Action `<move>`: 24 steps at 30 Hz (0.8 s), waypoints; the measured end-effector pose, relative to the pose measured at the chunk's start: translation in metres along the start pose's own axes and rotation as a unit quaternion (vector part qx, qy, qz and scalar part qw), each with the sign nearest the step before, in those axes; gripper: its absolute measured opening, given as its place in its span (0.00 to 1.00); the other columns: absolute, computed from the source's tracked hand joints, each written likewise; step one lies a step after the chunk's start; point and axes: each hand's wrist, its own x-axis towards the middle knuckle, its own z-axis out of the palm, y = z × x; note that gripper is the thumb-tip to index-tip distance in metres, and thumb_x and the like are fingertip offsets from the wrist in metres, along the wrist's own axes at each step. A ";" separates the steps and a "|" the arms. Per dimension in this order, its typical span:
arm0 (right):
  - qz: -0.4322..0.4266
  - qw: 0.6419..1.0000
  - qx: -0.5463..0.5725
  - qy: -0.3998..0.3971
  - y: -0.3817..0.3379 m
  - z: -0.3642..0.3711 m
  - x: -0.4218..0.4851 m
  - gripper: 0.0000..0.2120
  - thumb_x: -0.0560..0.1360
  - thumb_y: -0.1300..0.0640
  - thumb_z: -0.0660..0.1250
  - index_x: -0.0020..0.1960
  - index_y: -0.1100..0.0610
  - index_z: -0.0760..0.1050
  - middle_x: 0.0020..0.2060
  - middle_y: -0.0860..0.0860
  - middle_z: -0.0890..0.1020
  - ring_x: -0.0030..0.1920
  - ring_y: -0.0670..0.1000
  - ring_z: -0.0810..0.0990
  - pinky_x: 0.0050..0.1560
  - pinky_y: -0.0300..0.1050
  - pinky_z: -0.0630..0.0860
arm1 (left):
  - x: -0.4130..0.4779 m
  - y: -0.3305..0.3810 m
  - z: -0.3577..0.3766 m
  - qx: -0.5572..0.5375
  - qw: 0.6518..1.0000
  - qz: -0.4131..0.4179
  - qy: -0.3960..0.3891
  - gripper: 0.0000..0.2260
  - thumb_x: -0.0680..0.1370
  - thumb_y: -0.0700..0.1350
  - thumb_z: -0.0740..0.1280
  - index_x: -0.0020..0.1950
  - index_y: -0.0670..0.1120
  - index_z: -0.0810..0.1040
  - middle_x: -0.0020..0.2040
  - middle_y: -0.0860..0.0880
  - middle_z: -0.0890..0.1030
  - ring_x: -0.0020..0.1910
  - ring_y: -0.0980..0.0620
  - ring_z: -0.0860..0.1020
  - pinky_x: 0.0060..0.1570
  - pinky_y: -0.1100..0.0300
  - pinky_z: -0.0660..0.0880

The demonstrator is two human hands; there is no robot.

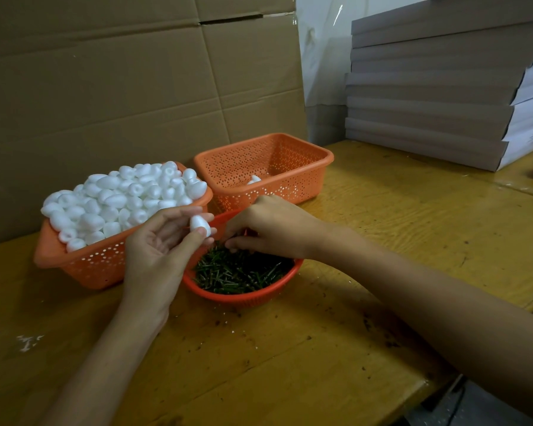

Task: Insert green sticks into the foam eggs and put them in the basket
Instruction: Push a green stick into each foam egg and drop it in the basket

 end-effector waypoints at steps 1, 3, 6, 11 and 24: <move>0.002 1.000 -0.004 0.002 0.000 0.000 0.000 0.08 0.82 0.51 0.69 0.57 0.49 0.85 0.50 0.44 0.87 0.52 0.49 0.84 0.53 0.53 0.78 | 0.000 0.000 0.000 -0.002 1.000 0.001 0.001 0.10 0.79 0.33 0.73 0.54 0.47 0.85 0.55 0.45 0.89 0.54 0.44 0.88 0.50 0.61 0.84; 0.003 1.000 -0.006 0.007 0.000 0.001 0.000 0.09 0.82 0.51 0.69 0.59 0.48 0.85 0.51 0.45 0.87 0.51 0.49 0.84 0.52 0.53 0.78 | 0.000 0.001 0.000 -0.002 1.000 0.006 0.004 0.11 0.78 0.33 0.74 0.53 0.49 0.85 0.55 0.45 0.88 0.53 0.43 0.88 0.50 0.60 0.84; 0.002 1.000 -0.006 0.005 0.000 0.001 0.000 0.10 0.81 0.52 0.69 0.60 0.48 0.85 0.52 0.45 0.87 0.52 0.49 0.85 0.53 0.53 0.78 | 0.000 0.002 0.000 -0.006 1.000 0.006 0.001 0.10 0.74 0.38 0.78 0.52 0.51 0.86 0.55 0.45 0.88 0.54 0.43 0.88 0.50 0.59 0.84; -0.002 1.000 -0.004 0.014 0.000 0.001 0.000 0.09 0.81 0.52 0.70 0.60 0.50 0.83 0.51 0.45 0.87 0.52 0.48 0.85 0.52 0.52 0.79 | 0.000 0.000 -0.001 0.014 1.000 0.003 0.007 0.13 0.73 0.36 0.79 0.52 0.52 0.86 0.51 0.49 0.88 0.52 0.47 0.88 0.52 0.59 0.84; 0.013 0.997 0.040 0.071 0.006 0.003 -0.001 0.09 0.79 0.54 0.74 0.56 0.56 0.80 0.47 0.44 0.87 0.50 0.46 0.85 0.50 0.52 0.78 | -0.001 0.007 0.001 -0.011 1.000 -0.010 0.004 0.12 0.71 0.41 0.79 0.51 0.54 0.86 0.54 0.47 0.87 0.51 0.44 0.88 0.50 0.59 0.84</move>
